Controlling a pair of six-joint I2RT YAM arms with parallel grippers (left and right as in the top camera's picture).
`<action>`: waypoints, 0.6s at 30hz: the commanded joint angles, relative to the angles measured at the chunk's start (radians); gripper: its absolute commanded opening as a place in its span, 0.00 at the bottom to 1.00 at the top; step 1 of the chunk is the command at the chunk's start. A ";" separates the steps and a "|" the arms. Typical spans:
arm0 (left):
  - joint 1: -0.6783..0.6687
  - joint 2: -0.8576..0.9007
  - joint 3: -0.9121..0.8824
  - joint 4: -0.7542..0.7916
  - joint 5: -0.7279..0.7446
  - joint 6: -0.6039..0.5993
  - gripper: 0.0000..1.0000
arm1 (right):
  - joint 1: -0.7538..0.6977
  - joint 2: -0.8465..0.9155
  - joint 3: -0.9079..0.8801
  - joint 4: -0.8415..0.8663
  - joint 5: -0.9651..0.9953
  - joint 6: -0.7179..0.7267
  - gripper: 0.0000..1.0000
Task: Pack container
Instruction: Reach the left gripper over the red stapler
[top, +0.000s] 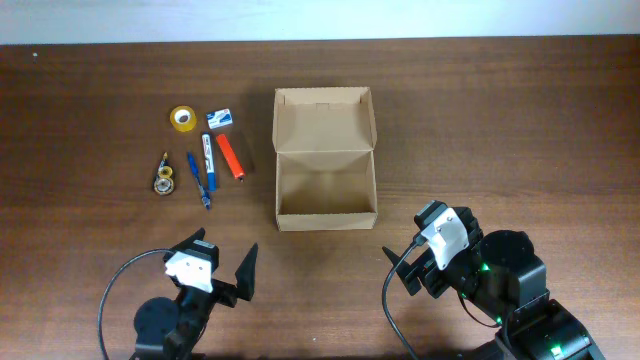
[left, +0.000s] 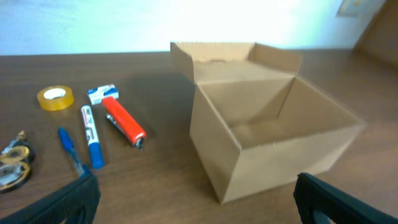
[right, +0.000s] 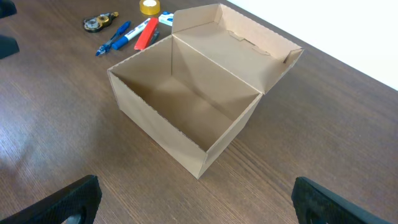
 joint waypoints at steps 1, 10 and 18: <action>0.008 -0.006 -0.002 0.008 -0.013 -0.118 1.00 | 0.008 0.001 -0.005 0.002 0.010 -0.004 0.99; 0.008 0.182 0.222 -0.198 -0.113 -0.081 1.00 | 0.008 0.001 -0.005 0.002 0.010 -0.004 0.99; 0.008 0.515 0.475 -0.255 -0.391 -0.068 1.00 | 0.008 0.001 -0.005 0.002 0.010 -0.004 0.99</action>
